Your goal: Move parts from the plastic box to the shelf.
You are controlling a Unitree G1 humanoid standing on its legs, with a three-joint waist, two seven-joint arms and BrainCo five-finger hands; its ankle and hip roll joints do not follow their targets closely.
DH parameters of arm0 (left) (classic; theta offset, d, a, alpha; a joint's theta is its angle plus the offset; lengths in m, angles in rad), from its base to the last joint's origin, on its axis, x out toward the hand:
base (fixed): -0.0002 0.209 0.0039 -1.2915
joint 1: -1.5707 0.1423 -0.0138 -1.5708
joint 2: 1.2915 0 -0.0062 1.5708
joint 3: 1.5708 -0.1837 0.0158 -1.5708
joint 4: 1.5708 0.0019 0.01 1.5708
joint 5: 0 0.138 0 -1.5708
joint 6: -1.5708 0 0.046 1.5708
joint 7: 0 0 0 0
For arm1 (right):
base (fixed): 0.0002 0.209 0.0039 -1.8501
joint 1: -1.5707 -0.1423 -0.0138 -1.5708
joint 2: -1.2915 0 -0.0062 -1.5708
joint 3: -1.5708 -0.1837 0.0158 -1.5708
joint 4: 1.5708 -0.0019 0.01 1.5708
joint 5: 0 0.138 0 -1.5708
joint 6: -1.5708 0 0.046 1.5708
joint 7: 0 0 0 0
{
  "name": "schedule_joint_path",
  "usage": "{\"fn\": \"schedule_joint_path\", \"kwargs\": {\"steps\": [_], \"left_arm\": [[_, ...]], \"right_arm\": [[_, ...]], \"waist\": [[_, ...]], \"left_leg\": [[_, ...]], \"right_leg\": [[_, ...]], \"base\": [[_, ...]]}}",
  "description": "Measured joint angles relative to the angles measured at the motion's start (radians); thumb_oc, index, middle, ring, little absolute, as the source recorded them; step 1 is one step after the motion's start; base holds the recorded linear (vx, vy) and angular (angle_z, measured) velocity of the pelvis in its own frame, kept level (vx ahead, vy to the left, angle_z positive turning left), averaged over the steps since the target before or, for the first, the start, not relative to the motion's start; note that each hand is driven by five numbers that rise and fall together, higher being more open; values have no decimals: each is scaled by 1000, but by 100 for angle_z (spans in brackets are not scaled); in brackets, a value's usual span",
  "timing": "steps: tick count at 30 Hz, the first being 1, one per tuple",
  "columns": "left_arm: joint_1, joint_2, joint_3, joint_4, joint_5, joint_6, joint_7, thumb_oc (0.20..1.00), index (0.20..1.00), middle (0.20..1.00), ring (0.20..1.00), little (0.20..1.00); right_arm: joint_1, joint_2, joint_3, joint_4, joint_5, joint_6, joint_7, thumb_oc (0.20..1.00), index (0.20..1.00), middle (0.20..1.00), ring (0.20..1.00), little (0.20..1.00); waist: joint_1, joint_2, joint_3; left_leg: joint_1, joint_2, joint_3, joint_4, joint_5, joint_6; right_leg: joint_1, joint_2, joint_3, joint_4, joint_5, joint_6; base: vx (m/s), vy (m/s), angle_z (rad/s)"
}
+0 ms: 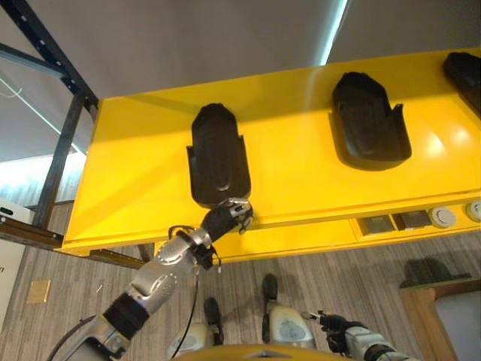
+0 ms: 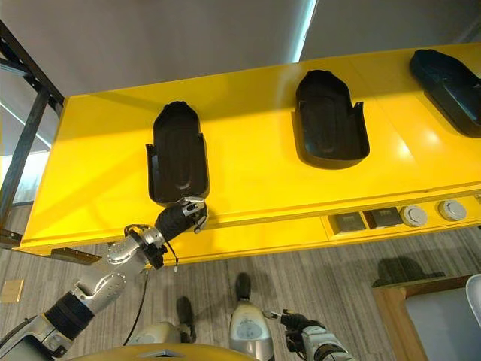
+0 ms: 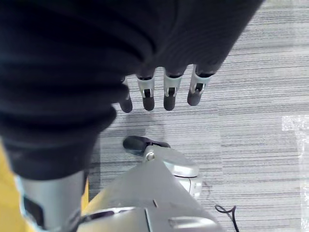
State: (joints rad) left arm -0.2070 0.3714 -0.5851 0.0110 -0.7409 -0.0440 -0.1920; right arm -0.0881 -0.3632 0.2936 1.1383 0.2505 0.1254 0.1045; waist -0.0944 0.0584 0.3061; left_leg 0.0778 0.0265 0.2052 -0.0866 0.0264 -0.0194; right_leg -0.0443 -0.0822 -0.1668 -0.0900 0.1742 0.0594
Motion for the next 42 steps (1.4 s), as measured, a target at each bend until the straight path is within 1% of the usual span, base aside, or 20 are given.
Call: {"fn": "schedule_joint_path", "kwargs": {"steps": [7,9,10,11,12,13,14,15,16,17,18,19,20,21,25,27,30,34,38,42], "left_arm": [[-12,-33,-5,-1,28,-76,108,200,200,200,200,200],[-25,-46,-5,0,34,-94,133,200,200,200,200,200],[-44,-53,-5,2,36,-106,145,200,200,200,200,200],[-58,-54,-5,5,35,-113,148,200,200,200,200,200],[-73,-56,-5,11,35,-117,150,200,200,200,200,200],[-94,-57,-3,24,7,-122,168,200,200,200,200,200],[-107,-60,4,40,-10,-130,171,200,200,200,200,200],[-125,-71,14,47,-23,-132,175,200,200,200,200,200],[-142,-74,25,61,-44,-134,167,200,200,200,200,200],[-167,-58,30,72,-75,-134,148,200,200,200,200,200],[-175,-55,73,75,-109,-140,113,200,200,200,200,200],[-175,-51,89,76,-120,-141,99,200,200,200,200,200],[-177,-46,126,72,-132,-140,57,200,200,200,200,200],[-187,-45,138,70,-132,-140,37,200,200,200,200,200],[-183,-17,152,16,-131,-136,-18,200,200,200,200,200],[-178,15,155,-13,-127,-129,-47,200,200,200,200,200],[-139,86,172,-125,-121,-110,-105,200,200,200,200,200],[-105,100,201,-139,-116,-92,-95,200,200,200,200,200],[-82,101,222,-137,-100,-69,-80,200,200,200,200,200],[-69,102,228,-73,-80,-12,-78,200,200,200,200,200]], "right_arm": [[-19,0,18,-22,11,10,0,1000,1000,1000,1000,1000],[-27,2,20,-22,28,10,1,1000,1000,1000,1000,1000],[-43,3,18,-18,38,10,0,1000,1000,1000,1000,1000],[-47,6,18,-18,42,11,0,1000,1000,1000,1000,1000],[-50,9,18,-18,46,10,0,1000,1000,1000,1000,1000],[-55,11,20,-24,53,8,0,1000,1000,1000,1000,1000],[-72,9,22,-21,57,9,0,1000,1000,1000,1000,1000],[-97,6,18,-17,57,9,1,1000,1000,1000,1000,1000],[-109,7,5,-16,67,8,1,1000,1000,1000,1000,1000],[-87,16,3,-21,67,9,9,1000,1000,1000,1000,1000],[-98,11,-2,-20,64,9,15,1000,1000,1000,1000,1000],[-102,9,-1,-21,64,8,17,1000,1000,1000,1000,1000],[-103,-1,-1,-22,61,9,18,1000,1000,1000,1000,1000],[-98,-3,0,-23,58,9,19,1000,1000,1000,1000,1000],[-49,7,1,-22,57,13,19,1000,1000,1000,1000,1000],[-37,4,-1,-22,57,12,19,1000,1000,1000,1000,1000],[-36,-4,-3,-24,56,10,19,1000,1000,1000,1000,1000],[-35,-17,-3,-24,55,11,19,1000,1000,1000,1000,1000],[-31,-23,-5,-26,55,14,19,1000,1000,1000,1000,1000],[-31,-34,-5,-28,35,15,20,1000,1000,1000,1000,1000]], "waist": [[3,-23,32],[5,-25,36],[8,-16,44],[6,-25,51],[5,-38,59],[7,-46,64],[13,-30,68],[23,1,85],[20,14,96],[-6,-44,86],[1,-55,104],[0,-51,103],[-21,-28,110],[-27,-28,123],[-25,-15,129],[-24,-14,129],[-16,-6,125],[-11,18,112],[-11,33,102],[-11,47,93]], "left_leg": [[-26,0,-1,0,3,1],[-46,3,-3,0,3,1],[-68,19,-3,0,8,1],[-74,20,-3,0,12,-3],[-77,18,-4,1,16,-9],[-84,17,1,6,11,-9],[-95,37,-6,0,-1,4],[-103,70,-1,1,19,-7],[-115,88,-1,2,26,-8],[-122,51,-11,9,14,-39],[-115,44,-1,16,33,-13],[-97,39,3,11,27,-12],[-47,51,12,0,24,-18],[-44,53,17,-2,51,-18],[-38,38,19,-3,61,-21],[-32,32,18,-3,58,-20],[-16,26,18,-3,48,-18],[-1,25,17,-3,47,-16],[14,24,18,-2,41,-16],[13,22,18,-3,41,-16]], "right_leg": [[-32,1,1,0,0,3],[-53,1,0,0,-9,15],[-74,11,-5,27,-17,26],[-89,11,-1,53,-33,13],[-92,13,5,49,-29,9],[-91,21,21,19,-40,24],[-86,37,16,12,-56,51],[-117,63,18,83,-82,17],[-160,70,23,234,-132,-34],[-151,15,47,323,-244,-24],[-133,20,45,248,-204,-21],[-120,26,46,203,-189,-16],[-74,51,38,122,-124,-18],[-56,53,41,90,-92,-27],[-10,45,44,1,-46,-18],[-4,38,44,0,-36,-16],[11,34,43,0,-19,-21],[27,34,43,1,-9,-18],[43,32,41,1,-10,-17],[42,30,41,0,-13,-15]], "base": [[-26,-14,1],[-16,-10,-1],[-32,-19,10],[-25,-18,22],[-16,-16,15],[-17,-21,-10],[-12,-17,-42],[-9,-13,-41],[8,-7,26],[15,-3,36],[19,-2,27],[30,2,-30],[24,1,-14],[32,2,-11],[13,3,-2],[11,7,3],[26,40,3],[6,8,0],[3,6,1],[0,16,1]]}}
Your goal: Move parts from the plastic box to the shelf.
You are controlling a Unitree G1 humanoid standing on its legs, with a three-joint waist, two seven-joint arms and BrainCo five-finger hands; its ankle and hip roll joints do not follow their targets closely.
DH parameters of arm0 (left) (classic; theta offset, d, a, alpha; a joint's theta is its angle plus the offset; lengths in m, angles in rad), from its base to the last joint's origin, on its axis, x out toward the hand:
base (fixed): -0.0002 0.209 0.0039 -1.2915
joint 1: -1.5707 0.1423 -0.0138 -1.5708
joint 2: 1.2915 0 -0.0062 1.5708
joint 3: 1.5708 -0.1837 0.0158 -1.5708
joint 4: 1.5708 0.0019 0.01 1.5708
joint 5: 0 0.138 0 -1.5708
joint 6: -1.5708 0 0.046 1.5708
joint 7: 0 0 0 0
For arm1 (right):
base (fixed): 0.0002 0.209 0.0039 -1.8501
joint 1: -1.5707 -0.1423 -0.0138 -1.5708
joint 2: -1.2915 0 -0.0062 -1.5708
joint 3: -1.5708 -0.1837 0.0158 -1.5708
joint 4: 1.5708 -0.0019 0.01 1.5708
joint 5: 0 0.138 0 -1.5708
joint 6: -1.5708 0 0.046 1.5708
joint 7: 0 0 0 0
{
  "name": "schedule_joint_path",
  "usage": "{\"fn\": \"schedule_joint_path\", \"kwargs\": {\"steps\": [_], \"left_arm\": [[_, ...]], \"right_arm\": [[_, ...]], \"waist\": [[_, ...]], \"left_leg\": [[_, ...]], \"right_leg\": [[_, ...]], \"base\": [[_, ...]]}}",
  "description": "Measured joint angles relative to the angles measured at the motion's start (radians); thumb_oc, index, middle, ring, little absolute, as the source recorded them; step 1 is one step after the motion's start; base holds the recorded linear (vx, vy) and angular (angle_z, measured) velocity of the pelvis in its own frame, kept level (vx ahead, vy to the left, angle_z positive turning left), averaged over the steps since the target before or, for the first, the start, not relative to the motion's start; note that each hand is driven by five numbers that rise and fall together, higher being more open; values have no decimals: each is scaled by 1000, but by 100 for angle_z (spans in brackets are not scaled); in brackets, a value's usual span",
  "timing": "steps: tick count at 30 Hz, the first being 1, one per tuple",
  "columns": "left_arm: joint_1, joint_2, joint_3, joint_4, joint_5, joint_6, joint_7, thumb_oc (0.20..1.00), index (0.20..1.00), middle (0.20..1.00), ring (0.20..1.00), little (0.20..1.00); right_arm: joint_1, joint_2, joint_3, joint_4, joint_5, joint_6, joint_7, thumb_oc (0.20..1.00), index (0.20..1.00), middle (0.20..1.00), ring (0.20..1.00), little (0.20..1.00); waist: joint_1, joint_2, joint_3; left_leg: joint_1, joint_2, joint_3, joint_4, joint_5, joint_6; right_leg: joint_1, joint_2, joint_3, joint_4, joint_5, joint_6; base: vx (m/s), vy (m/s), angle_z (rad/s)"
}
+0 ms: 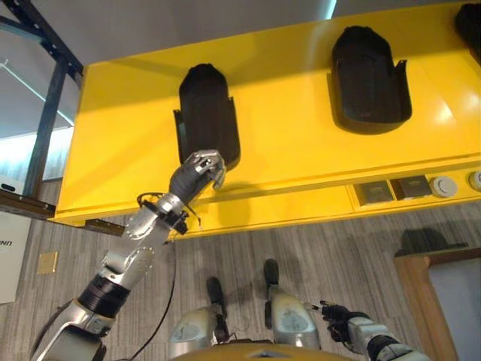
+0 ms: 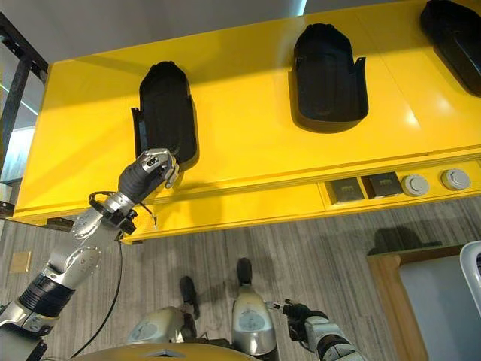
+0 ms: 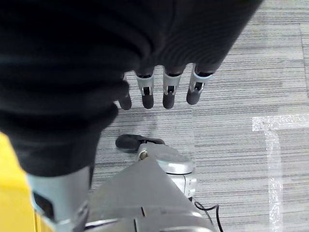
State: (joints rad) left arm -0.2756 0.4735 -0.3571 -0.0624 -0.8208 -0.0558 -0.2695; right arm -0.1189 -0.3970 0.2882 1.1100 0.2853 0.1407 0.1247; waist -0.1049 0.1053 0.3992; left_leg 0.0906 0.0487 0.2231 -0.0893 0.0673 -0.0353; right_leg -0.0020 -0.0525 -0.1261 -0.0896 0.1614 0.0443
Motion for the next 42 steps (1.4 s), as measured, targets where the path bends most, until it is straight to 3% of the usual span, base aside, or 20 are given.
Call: {"fn": "schedule_joint_path", "kwargs": {"steps": [6,12,17,23,30,35,37,40,42], "left_arm": [[12,21,-14,22,1,54,4,200,200,200,200,200],[11,18,-35,50,19,40,62,200,200,200,200,200],[14,7,-45,66,18,1,93,200,200,200,200,200],[14,-67,-49,105,-32,-73,150,200,200,200,200,200],[0,-111,-48,125,-40,-164,221,200,200,200,200,200],[-72,-110,-49,147,-39,-186,236,200,200,200,200,200],[-91,-108,-47,162,-41,-186,247,200,200,200,200,200],[-121,-102,-40,179,-55,-189,252,200,200,200,200,200],[-133,-101,-32,191,-92,-191,252,200,200,200,200,200]], "right_arm": [[0,-5,-1,3,-9,0,3,1000,1000,1000,1000,1000],[2,-4,-17,5,-12,2,5,1000,1000,1000,1000,1000],[2,-4,-17,5,-16,0,5,1000,1000,1000,1000,1000],[1,-5,-16,5,-15,-2,5,1000,1000,1000,1000,1000],[-12,2,7,1,3,1,3,1000,1000,1000,1000,1000],[-47,16,23,3,4,14,3,1000,1000,1000,1000,1000],[-55,19,23,4,4,14,3,1000,1000,1000,1000,1000],[-57,26,23,6,3,16,3,1000,1000,1000,1000,1000],[-71,26,25,4,4,12,4,1000,1000,1000,1000,1000]], "waist": [[-3,7,-4],[-9,10,-6],[-8,10,-6],[-3,7,-4],[-4,-20,12],[-5,-58,34],[-4,-57,36],[-9,-76,47],[-6,-74,48]], "left_leg": [[-9,-1,4,0,-6,-5],[-22,-1,15,0,-3,-4],[-21,-2,20,0,-1,-7],[-30,-2,18,0,-2,-4],[-58,-1,20,-1,10,-4],[-96,-4,23,0,10,-4],[-102,8,23,-1,9,-4],[-109,10,22,3,20,-17],[-116,18,21,-1,-7,-12]], "right_leg": [[-14,-2,3,0,-9,-2],[-32,-2,6,0,1,3],[-33,-2,7,0,2,4],[-42,-3,8,0,0,1],[-71,-3,8,0,0,2],[-108,-10,6,0,-1,5],[-110,-3,1,9,-14,25],[-145,1,6,66,-35,-3],[-134,10,5,18,-45,19]], "base": [[-9,13,-3],[1,12,-5],[1,0,-1],[-15,-34,0],[-23,-28,-1],[-12,-5,2],[-6,-11,-6],[1,-19,14],[1,-8,-19]]}}
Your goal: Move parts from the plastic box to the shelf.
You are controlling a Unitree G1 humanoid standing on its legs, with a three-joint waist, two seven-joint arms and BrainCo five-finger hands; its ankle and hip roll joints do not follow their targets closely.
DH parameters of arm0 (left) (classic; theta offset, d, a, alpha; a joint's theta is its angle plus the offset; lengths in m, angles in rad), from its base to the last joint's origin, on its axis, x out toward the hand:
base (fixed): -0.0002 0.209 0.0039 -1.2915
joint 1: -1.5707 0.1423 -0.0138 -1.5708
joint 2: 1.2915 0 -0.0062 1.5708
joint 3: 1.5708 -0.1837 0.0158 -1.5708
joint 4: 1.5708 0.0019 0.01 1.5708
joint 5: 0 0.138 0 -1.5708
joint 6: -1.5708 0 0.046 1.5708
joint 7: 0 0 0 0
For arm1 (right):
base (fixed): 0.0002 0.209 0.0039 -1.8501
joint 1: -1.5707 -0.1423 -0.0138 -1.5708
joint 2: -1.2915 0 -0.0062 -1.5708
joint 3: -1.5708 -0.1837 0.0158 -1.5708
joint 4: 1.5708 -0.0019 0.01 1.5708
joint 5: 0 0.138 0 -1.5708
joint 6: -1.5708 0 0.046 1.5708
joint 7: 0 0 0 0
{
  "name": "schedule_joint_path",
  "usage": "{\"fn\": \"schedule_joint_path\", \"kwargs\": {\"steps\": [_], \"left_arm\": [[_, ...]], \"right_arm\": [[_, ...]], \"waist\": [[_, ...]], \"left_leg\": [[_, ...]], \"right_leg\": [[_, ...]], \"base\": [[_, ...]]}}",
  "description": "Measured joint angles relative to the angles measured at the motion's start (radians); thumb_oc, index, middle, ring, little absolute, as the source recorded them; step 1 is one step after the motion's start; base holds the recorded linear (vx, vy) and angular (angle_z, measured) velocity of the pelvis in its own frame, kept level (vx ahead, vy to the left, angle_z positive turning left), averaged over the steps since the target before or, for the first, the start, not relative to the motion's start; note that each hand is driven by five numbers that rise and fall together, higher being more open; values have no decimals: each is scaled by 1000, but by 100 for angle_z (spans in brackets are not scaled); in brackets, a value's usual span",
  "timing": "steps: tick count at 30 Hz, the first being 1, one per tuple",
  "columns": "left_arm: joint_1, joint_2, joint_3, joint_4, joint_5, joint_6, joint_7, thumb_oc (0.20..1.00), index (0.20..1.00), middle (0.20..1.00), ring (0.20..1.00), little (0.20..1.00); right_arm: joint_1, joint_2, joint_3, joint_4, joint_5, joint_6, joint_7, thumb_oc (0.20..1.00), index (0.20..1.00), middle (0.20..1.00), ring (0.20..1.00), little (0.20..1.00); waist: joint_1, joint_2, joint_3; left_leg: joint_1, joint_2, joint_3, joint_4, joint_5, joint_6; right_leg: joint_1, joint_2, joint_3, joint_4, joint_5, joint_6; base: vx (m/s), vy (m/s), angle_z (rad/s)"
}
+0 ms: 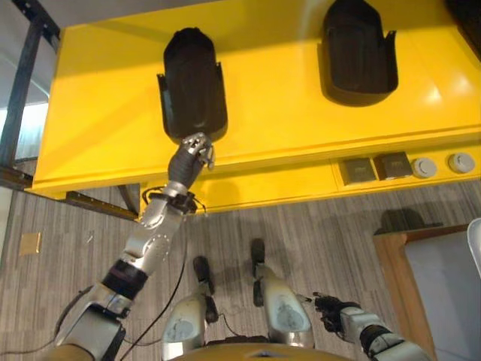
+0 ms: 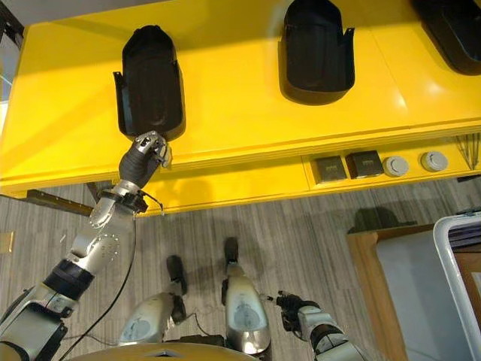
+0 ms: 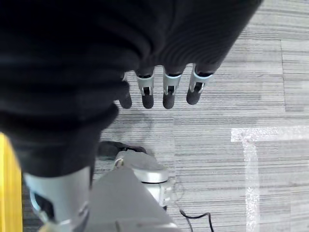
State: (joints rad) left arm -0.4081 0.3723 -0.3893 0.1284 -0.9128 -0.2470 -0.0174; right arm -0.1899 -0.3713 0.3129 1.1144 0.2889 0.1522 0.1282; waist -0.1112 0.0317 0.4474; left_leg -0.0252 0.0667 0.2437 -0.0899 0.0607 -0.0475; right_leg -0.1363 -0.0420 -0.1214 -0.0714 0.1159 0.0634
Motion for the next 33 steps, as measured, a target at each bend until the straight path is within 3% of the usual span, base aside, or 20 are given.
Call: {"fn": "schedule_joint_path", "kwargs": {"steps": [1,2,3,5,7,8,13,18,20,21,25,28,33], "left_arm": [[-8,-6,8,0,-15,0,5,200,200,200,200,200],[-25,-16,10,4,-30,-2,15,200,200,200,200,200],[-38,-20,9,10,-34,-2,21,200,200,200,200,200],[-43,-19,20,12,-23,-11,37,200,200,200,200,200],[-43,-15,21,12,15,-11,56,200,200,200,200,200],[-53,-14,15,15,116,-9,94,200,200,200,200,200],[-91,48,-15,19,334,43,211,200,200,200,200,200],[-163,179,39,59,501,84,397,200,200,200,200,200],[-163,208,89,11,528,90,459,200,200,200,200,200],[-157,207,107,-78,536,88,474,200,200,200,200,200],[-93,187,124,-156,552,87,478,200,200,200,200,200],[-51,127,113,-154,554,98,468,200,200,200,200,200],[-25,116,109,-138,542,106,466,200,200,200,200,200]], "right_arm": [[-22,0,-1,1,0,2,0,1000,1000,1000,1000,1000],[-39,1,-8,1,1,3,-2,1000,1000,1000,1000,1000],[-22,0,-9,-1,1,4,0,1000,1000,1000,1000,1000],[-29,-4,-2,0,0,5,-1,1000,1000,1000,1000,1000],[-31,-10,-1,-4,0,3,0,1000,1000,1000,1000,1000],[-27,-8,1,-8,1,4,0,1000,1000,1000,1000,1000],[-25,1,21,-4,1,6,0,1000,1000,1000,1000,1000],[-26,-5,20,5,19,0,1,1000,1000,1000,1000,1000],[-29,-5,20,5,29,-4,2,1000,1000,1000,1000,1000],[-7,-4,2,6,39,-3,2,1000,1000,1000,1000,1000],[-14,-11,-1,-3,42,-8,1,1000,1000,1000,1000,1000],[-18,-5,-1,1,67,-18,0,1000,1000,1000,1000,1000],[-17,0,-2,6,77,-22,-2,1000,1000,1000,1000,1000]], "waist": [[12,23,5],[17,36,15],[4,16,10],[1,5,21],[-5,9,19],[-18,9,21],[-32,11,21],[-30,13,23],[-19,28,28],[0,27,30],[13,30,31],[14,32,31],[25,35,33]], "left_leg": [[-12,32,7,0,11,3],[-19,52,2,0,27,-2],[-26,36,-1,1,29,-12],[-25,29,1,1,34,-14],[1,27,0,0,17,-13],[9,27,1,0,24,-18],[7,14,3,0,26,-17],[-25,16,2,1,20,-25],[-28,34,-6,-1,18,-22],[-28,32,-19,0,27,-32],[-23,32,-33,0,23,-37],[-18,26,-51,0,29,-36],[-10,18,-50,1,71,-21]], "right_leg": [[-11,27,-6,26,3,-3],[-36,41,-4,133,-17,-49],[-25,21,0,163,-61,-45],[-3,20,2,99,-45,-39],[18,25,-1,50,-32,-32],[37,29,1,8,10,-34],[41,17,2,-18,10,-30],[8,17,-4,-17,18,-28],[10,30,-17,-3,23,-22],[-3,27,-33,17,30,-47],[21,32,-47,-17,31,-46],[29,29,-50,-17,32,-46],[38,20,-48,-17,55,-49]], "base": [[1,-13,-44],[-3,-17,-6],[-8,-18,22],[-17,-15,7],[-14,-5,-13],[-8,0,-7],[-7,3,-7],[2,-22,4],[-6,-49,-2],[-33,-53,27],[-47,-26,4],[-23,-5,3],[-7,1,4]]}}
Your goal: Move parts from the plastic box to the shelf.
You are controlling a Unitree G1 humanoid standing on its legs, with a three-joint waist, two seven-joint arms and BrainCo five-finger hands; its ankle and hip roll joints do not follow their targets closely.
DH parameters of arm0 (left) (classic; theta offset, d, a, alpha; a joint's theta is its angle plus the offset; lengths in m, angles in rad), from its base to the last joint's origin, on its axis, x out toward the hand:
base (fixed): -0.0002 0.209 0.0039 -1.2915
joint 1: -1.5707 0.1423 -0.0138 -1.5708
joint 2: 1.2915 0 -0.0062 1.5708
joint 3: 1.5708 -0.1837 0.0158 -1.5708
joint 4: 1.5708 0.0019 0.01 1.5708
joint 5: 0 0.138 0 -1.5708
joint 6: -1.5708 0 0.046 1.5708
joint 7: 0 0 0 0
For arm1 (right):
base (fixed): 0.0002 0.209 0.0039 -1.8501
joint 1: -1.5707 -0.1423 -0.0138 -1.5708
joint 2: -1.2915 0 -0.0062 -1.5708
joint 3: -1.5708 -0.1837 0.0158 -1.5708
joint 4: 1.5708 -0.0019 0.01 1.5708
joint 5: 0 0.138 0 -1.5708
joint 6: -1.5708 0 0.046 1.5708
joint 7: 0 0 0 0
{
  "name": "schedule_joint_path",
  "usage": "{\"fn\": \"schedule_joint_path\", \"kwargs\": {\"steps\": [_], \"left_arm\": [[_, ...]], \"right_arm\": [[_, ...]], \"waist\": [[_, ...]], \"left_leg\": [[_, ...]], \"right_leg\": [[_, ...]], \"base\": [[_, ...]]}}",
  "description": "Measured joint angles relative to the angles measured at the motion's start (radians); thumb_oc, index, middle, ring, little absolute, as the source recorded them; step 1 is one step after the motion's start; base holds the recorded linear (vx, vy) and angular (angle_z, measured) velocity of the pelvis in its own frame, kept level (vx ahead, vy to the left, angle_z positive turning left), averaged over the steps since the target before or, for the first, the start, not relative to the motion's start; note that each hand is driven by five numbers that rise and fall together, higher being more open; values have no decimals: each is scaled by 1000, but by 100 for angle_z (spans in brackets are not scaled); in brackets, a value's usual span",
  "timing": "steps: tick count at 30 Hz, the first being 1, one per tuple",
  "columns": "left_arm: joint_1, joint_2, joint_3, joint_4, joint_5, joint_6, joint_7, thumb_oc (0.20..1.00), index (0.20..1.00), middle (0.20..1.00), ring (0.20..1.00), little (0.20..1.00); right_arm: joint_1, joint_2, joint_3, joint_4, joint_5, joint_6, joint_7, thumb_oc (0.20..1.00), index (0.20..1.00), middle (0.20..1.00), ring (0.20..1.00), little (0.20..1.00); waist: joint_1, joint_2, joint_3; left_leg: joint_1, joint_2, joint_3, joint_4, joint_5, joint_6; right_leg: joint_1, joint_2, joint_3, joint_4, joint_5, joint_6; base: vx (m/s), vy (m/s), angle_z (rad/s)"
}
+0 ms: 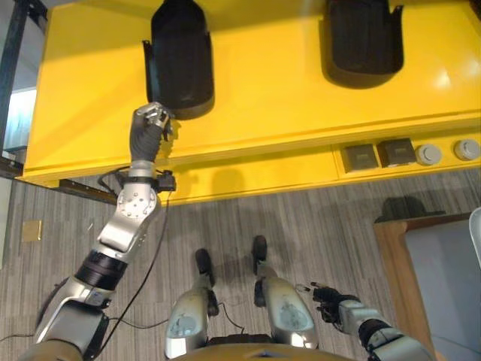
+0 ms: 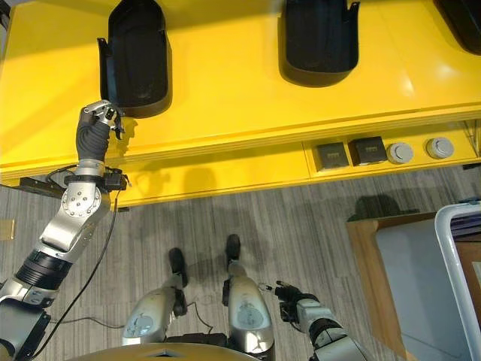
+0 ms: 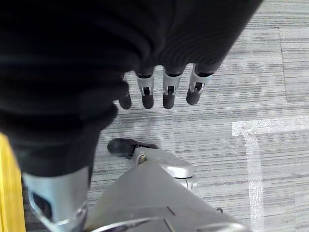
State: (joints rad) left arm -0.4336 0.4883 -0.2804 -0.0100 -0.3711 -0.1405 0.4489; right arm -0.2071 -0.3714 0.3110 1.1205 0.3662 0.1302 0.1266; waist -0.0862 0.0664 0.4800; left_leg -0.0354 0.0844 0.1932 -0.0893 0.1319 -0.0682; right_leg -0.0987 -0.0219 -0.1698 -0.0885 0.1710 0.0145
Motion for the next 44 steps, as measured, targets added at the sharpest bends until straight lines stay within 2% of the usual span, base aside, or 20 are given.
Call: {"fn": "schedule_joint_path", "kwargs": {"steps": [9,16,21,23,24,25,26,27,29,32,33,35,36,37,40,44], "left_arm": [[-12,0,-1,61,-40,4,2,200,200,200,200,200],[-60,0,-5,119,-60,2,5,200,200,200,200,200],[-57,-11,-2,117,-61,-17,13,200,200,200,200,200],[0,-41,10,97,-59,-51,43,200,200,200,200,200],[26,-46,11,90,-57,-62,48,244,244,244,244,244],[54,-50,15,81,-33,-67,59,479,479,479,479,479],[96,-62,19,65,-6,-77,75,771,771,771,771,771],[135,-74,20,60,17,-83,85,1000,1000,1000,1000,1000],[196,-79,18,81,90,-90,124,1000,1000,1000,1000,1000],[291,-78,25,179,156,-120,188,1000,1000,1000,1000,1000],[338,-76,24,244,195,-149,214,1000,1000,1000,1000,1000],[400,-81,20,360,231,-173,232,1000,1000,1000,1000,1000],[400,-81,20,360,231,-173,232,1000,1000,1000,1000,1000],[447,-93,20,498,243,-174,242,1000,1000,1000,1000,1000],[489,-136,16,669,247,-166,237,1000,1000,1000,1000,1000],[524,-205,13,872,248,-127,192,1000,1000,1000,1000,1000]], "right_arm": [[-12,10,1,-5,0,3,1,1000,1000,1000,1000,1000],[-12,9,1,-3,0,2,1,1000,1000,1000,1000,1000],[-11,10,0,-4,0,3,0,1000,1000,1000,1000,1000],[-5,9,0,-4,0,3,0,1000,1000,1000,1000,1000],[-3,9,0,-5,0,3,0,1000,1000,1000,1000,1000],[-3,10,-1,-6,-1,4,0,1000,1000,1000,1000,1000],[1,12,-2,-6,-2,6,0,1000,1000,1000,1000,1000],[12,15,-2,-5,-2,8,0,1000,1000,1000,1000,1000],[29,23,-2,-4,-15,17,1,1000,1000,1000,1000,1000],[77,40,-1,3,-21,31,0,1000,1000,1000,1000,1000],[85,53,0,7,-21,40,2,1000,1000,1000,1000,1000],[103,71,0,31,-21,53,2,1000,1000,1000,1000,1000],[103,71,0,31,-21,53,2,1000,1000,1000,1000,1000],[106,85,0,41,-21,61,2,1000,1000,1000,1000,1000],[99,98,0,46,-21,64,3,1000,1000,1000,1000,1000],[104,115,0,74,-21,71,3,1000,1000,1000,1000,1000]], "waist": [[1,5,3],[-19,4,3],[-30,4,3],[-27,5,2],[-22,5,1],[-16,5,0],[-11,5,-8],[1,6,-25],[19,4,-62],[62,-1,-170],[88,-3,-210],[97,-15,-278],[97,-15,-278],[117,-27,-321],[143,-49,-334],[144,-67,-338]], "left_leg": [[18,-12,3,6,-10,10],[20,-12,12,0,-17,7],[38,-10,22,0,-17,5],[72,-8,24,0,-18,4],[83,-8,23,0,-24,0],[91,-7,20,0,-27,-1],[100,-8,14,0,-28,-1],[104,-7,5,0,-30,0],[114,-6,-1,0,-32,3],[137,-7,-12,0,-45,5],[163,-9,-23,-1,-62,4],[185,-11,-36,-1,-76,6],[185,-11,-36,-1,-76,6],[199,-11,-45,-1,-81,5],[198,-15,-56,-1,-77,10],[213,-21,-58,-1,-78,13]], "right_leg": [[19,-11,0,6,12,2],[16,-10,18,2,4,14],[30,-10,18,6,7,13],[64,-9,15,6,1,12],[78,-9,12,5,-4,13],[88,-9,2,6,-6,10],[101,-10,-4,6,-6,6],[107,-10,-6,6,-9,4],[121,-10,-16,6,-15,4],[152,-13,-35,3,-36,6],[194,-15,-46,1,-51,13],[222,-17,-58,0,-75,23],[222,-17,-58,0,-75,23],[239,-17,-60,0,-84,23],[243,-19,-66,0,-84,23],[259,-26,-67,0,-86,23]], "base": [[-2,-2,1],[-12,4,-5],[-14,8,-6],[-12,10,2],[-38,33,7],[-38,40,14],[-33,44,16],[-21,41,16],[2,31,16],[43,23,20],[70,17,26],[50,9,22],[46,-1,14],[42,-7,13],[25,-8,9],[2,-1,1]]}}
